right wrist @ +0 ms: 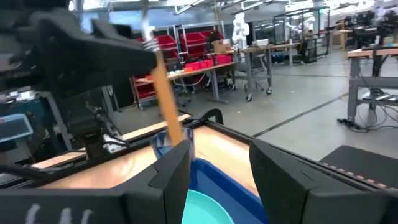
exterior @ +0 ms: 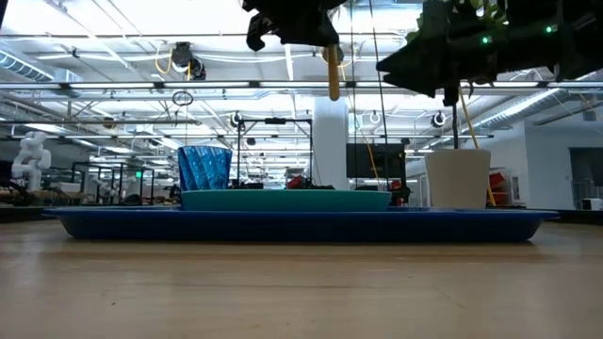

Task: Pick and place plate/cup/fork/spoon on tray
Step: Put the yellow spoon in the middle of the orange fork and light blue plate

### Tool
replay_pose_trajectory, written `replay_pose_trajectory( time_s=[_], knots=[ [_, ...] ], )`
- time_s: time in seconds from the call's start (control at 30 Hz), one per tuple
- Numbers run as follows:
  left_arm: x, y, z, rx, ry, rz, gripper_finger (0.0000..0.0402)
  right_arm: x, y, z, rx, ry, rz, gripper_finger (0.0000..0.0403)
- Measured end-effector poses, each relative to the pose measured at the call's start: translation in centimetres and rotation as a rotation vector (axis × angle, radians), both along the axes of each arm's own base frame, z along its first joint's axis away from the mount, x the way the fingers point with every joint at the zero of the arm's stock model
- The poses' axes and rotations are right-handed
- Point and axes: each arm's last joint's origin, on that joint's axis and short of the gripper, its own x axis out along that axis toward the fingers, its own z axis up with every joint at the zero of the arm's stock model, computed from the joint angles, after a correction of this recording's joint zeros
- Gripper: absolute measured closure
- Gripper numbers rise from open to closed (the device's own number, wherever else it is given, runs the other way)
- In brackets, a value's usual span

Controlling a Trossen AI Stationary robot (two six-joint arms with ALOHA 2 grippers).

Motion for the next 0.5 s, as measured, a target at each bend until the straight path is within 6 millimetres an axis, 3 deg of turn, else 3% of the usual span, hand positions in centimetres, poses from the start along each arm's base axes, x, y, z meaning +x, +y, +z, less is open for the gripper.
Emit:
replay_pose_trajectory(
  time_s=[0.13, 0.27, 0.5],
  knots=[
    [0.5, 0.0, 0.1, 0.010, -0.054, -0.008, 0.0357, 0.9, 0.8, 0.1, -0.055, 0.048, 0.033, 0.0246],
    [1.4, -0.2, -0.6, 0.001, -0.108, -0.049, 0.0357, 2.3, 2.0, 0.3, -0.223, 0.143, 0.083, 0.0245],
    [1.9, -0.5, -1.6, -0.021, -0.126, -0.054, 0.0357, 3.1, 2.6, 0.1, -0.312, 0.229, -0.020, 0.0245]
  ],
)
